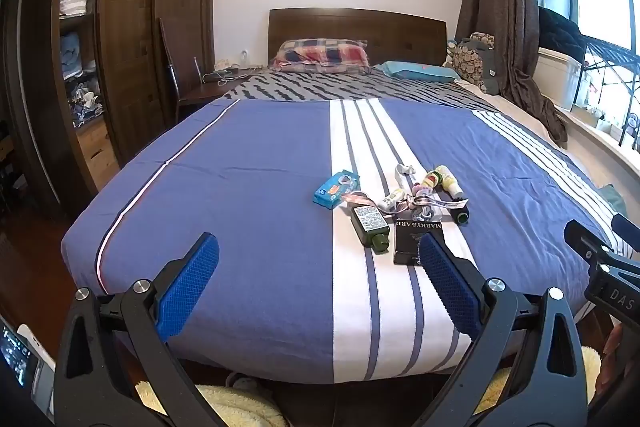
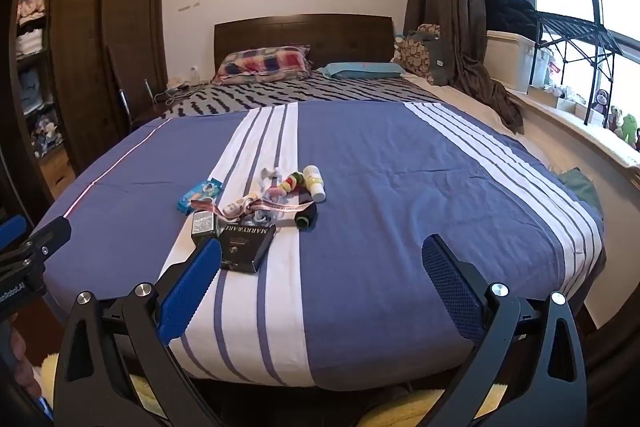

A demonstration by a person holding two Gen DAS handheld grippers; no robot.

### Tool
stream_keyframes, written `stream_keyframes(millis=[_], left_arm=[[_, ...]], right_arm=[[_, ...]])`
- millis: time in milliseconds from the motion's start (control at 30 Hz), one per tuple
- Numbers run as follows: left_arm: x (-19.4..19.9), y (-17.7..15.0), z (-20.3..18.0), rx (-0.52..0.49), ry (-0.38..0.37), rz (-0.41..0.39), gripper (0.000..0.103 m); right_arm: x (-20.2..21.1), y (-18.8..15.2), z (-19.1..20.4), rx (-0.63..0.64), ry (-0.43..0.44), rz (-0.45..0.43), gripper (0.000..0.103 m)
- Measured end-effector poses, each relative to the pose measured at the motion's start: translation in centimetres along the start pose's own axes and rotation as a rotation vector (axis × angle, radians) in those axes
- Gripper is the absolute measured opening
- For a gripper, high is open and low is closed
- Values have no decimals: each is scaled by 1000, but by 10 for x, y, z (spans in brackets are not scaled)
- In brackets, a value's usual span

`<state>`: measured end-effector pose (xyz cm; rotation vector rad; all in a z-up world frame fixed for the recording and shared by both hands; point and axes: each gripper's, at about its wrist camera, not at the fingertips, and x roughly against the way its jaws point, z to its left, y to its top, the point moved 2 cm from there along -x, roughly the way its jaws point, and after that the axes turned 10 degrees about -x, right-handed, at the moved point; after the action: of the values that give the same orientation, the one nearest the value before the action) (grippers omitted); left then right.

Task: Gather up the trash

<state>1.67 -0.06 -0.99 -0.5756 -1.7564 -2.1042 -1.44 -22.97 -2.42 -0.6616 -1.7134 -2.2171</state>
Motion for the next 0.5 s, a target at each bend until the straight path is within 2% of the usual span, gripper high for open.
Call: stream_keyframes(millis=[500], left_arm=[[3, -7, -6, 3, -1, 2, 95]], right_arm=[[6, 2, 9, 19, 16, -11, 100]])
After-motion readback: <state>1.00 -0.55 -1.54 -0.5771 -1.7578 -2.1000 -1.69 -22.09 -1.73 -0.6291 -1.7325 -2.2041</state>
